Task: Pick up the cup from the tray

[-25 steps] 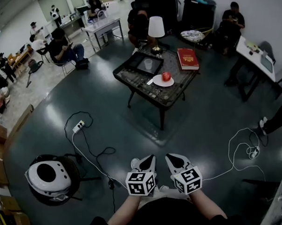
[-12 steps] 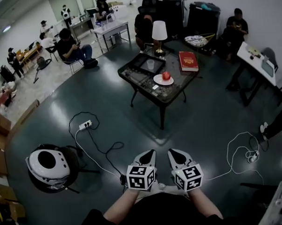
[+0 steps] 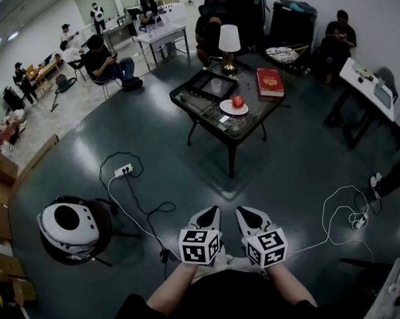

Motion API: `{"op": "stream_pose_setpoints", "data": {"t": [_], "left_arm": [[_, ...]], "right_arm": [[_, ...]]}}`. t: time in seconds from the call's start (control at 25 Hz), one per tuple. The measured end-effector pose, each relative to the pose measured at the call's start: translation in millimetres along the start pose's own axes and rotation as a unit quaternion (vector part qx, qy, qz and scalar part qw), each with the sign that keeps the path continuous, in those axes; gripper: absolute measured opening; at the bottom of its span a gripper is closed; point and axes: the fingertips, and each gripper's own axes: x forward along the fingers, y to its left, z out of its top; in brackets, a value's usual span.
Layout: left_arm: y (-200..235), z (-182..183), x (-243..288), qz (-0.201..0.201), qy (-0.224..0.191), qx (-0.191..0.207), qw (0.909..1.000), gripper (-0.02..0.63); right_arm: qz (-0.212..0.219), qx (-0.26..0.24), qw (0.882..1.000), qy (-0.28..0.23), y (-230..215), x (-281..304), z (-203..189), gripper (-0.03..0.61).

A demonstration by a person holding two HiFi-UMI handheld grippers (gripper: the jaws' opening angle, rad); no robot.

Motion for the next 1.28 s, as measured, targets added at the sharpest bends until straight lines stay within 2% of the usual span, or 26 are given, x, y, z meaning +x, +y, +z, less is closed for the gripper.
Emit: {"op": "stream_pose_setpoints", "data": {"t": [0.2,0.48,1.28], "left_arm": [[4,0,-2,0.008,0.009,0.004,0.9999,0.009],[13,9,17,-0.001,0.017,0.003,0.9998,0.009],[84,94,111,0.004,0.015,0.011,0.9998,0.009]], "right_arm": [[0.004,0.002,1.000,0.001,3,3,3,0.011],[-0.003,0.012,1.000,0.007,-10,20,8,0.011],[-0.006,0.006,1.000,0.029,-71,135,58,0.011]]}}
